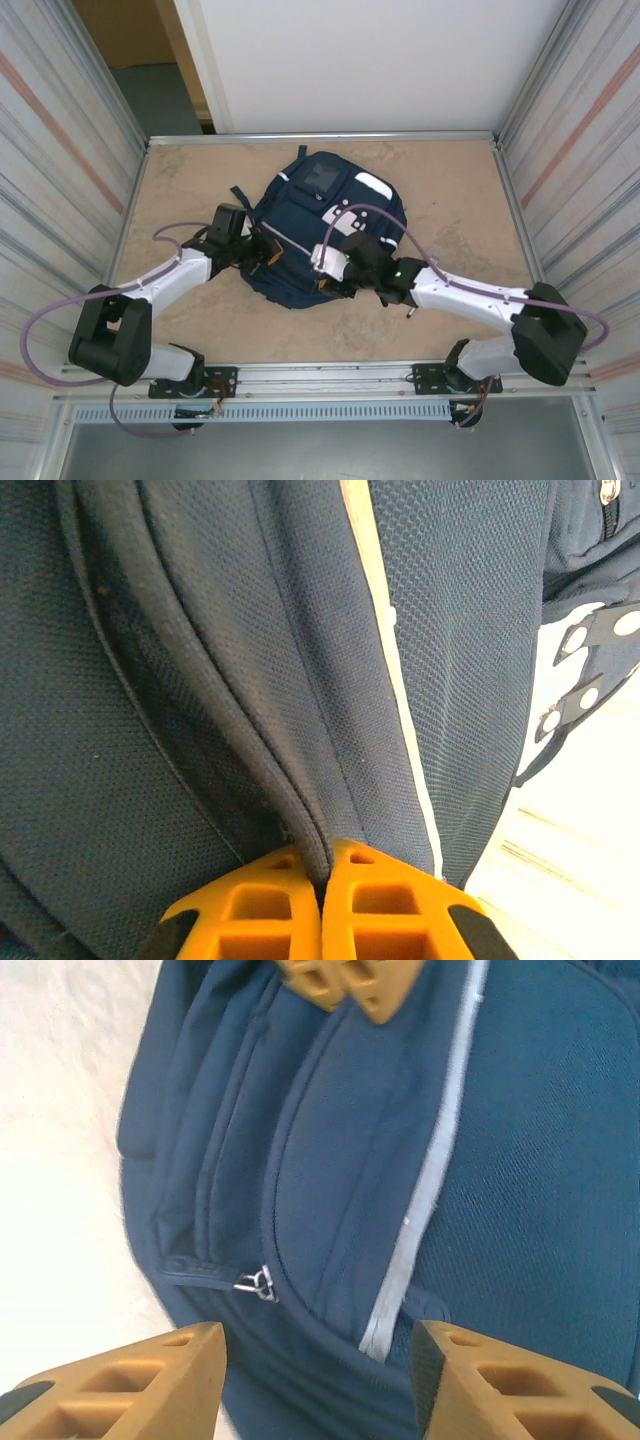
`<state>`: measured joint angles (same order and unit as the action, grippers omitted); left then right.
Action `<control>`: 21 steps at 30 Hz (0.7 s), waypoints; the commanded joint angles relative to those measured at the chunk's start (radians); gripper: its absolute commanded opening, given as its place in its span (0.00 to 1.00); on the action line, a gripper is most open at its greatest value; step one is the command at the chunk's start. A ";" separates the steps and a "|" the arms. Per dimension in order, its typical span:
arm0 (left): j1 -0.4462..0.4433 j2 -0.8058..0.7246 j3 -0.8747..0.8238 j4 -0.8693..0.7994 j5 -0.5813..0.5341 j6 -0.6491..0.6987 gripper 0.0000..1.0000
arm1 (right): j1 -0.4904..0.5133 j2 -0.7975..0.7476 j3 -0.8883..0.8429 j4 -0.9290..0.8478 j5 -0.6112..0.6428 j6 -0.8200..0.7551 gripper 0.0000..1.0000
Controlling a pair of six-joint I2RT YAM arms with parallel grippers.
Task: Pack books, pencil case, and school supplies into a backpack
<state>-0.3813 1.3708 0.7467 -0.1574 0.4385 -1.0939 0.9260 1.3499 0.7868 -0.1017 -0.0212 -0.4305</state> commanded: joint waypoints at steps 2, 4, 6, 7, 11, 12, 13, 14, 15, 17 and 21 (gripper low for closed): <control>-0.005 -0.010 0.041 -0.031 0.073 0.053 0.00 | 0.001 0.111 0.020 0.083 0.076 -0.307 0.51; -0.005 -0.016 0.047 -0.045 0.075 0.072 0.00 | -0.012 0.155 0.048 0.056 0.071 -0.349 0.51; -0.005 -0.020 0.057 -0.063 0.074 0.093 0.00 | -0.026 0.182 0.057 0.045 0.050 -0.387 0.51; -0.005 -0.021 0.058 -0.066 0.074 0.101 0.00 | -0.036 0.187 0.057 0.040 0.029 -0.406 0.51; -0.002 -0.018 0.063 -0.064 0.084 0.137 0.00 | -0.071 0.168 0.037 0.123 -0.013 -0.408 0.33; -0.001 -0.015 0.067 -0.062 0.092 0.151 0.00 | -0.073 0.162 0.032 0.146 -0.011 -0.403 0.27; -0.001 -0.015 0.075 -0.065 0.102 0.170 0.02 | -0.074 0.156 0.032 0.161 -0.013 -0.402 0.20; -0.001 -0.016 0.084 -0.072 0.108 0.193 0.10 | -0.071 0.150 0.032 0.168 -0.019 -0.403 0.15; -0.001 -0.022 0.093 -0.084 0.114 0.218 0.23 | -0.072 0.145 0.032 0.170 -0.030 -0.400 0.12; -0.008 -0.068 0.105 -0.119 0.073 0.291 0.41 | -0.070 0.134 0.040 0.163 -0.077 -0.382 0.10; -0.107 -0.233 0.076 -0.122 -0.098 0.499 0.44 | -0.073 0.115 0.038 0.176 -0.155 -0.340 0.07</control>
<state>-0.4290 1.2606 0.8112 -0.2668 0.4206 -0.7971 0.8566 1.5005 0.8135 0.0292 -0.0902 -0.8154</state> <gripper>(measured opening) 0.437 0.123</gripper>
